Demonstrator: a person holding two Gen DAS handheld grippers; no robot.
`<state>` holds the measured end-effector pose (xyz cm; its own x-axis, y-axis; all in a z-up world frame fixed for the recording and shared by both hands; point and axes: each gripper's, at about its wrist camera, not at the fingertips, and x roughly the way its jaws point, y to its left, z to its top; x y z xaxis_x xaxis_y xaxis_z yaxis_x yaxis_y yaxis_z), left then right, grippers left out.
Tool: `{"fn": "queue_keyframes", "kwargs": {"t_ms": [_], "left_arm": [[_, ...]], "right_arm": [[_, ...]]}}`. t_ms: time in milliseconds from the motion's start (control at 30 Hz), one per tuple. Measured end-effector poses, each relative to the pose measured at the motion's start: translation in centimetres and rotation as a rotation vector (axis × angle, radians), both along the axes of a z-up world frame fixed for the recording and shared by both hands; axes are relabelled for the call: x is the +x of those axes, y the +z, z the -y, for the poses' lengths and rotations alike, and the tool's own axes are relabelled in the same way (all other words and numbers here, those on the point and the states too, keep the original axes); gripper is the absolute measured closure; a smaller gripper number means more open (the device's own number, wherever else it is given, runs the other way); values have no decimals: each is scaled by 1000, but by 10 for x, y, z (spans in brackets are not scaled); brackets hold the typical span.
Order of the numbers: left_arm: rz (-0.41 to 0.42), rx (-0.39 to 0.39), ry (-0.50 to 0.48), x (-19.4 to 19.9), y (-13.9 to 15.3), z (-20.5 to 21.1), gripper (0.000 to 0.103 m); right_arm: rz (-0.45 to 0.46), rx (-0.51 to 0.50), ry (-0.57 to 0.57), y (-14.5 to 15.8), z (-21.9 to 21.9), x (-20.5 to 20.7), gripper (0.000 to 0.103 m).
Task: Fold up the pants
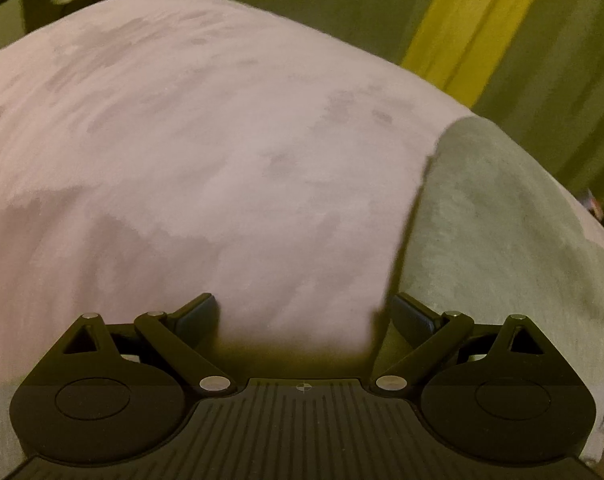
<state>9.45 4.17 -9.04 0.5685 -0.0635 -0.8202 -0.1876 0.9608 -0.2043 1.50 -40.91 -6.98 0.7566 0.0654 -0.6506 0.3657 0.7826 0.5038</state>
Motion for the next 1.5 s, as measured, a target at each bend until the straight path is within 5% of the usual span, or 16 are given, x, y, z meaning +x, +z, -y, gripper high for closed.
{"fn": "queue_keyframes", "kwargs": {"t_ms": [333,467,633,733,900,1033,1167,1267,1433,1500], "left_arm": [[52,78,-181,33,21,31,5],[92,163,-234,36,30,52,5],[254,183,-279,25,64,76,5],[346,196,-423,28,76,105,2],[213,317,-582,71,38,155,2],[184,478,-485,94,11,167,1],[203,414,-400,89,25,138,2],[109,328,-511,89,18,113,2],[-116,11,-645,98,-18,74,1],[-115,-70,-618,106,-25,64,0]], "right_arm": [[-75,80,217,-39,0,54,6],[-143,-21,250,-61,-12,63,5],[-94,36,195,-60,3,57,5],[-76,84,150,-64,13,56,5],[-72,102,152,-70,14,59,5],[-67,107,163,-72,18,50,5],[-54,94,184,-66,17,44,5],[-46,127,210,-69,21,49,5],[-27,224,267,-77,34,59,4],[-23,248,294,-78,36,63,4]]}}
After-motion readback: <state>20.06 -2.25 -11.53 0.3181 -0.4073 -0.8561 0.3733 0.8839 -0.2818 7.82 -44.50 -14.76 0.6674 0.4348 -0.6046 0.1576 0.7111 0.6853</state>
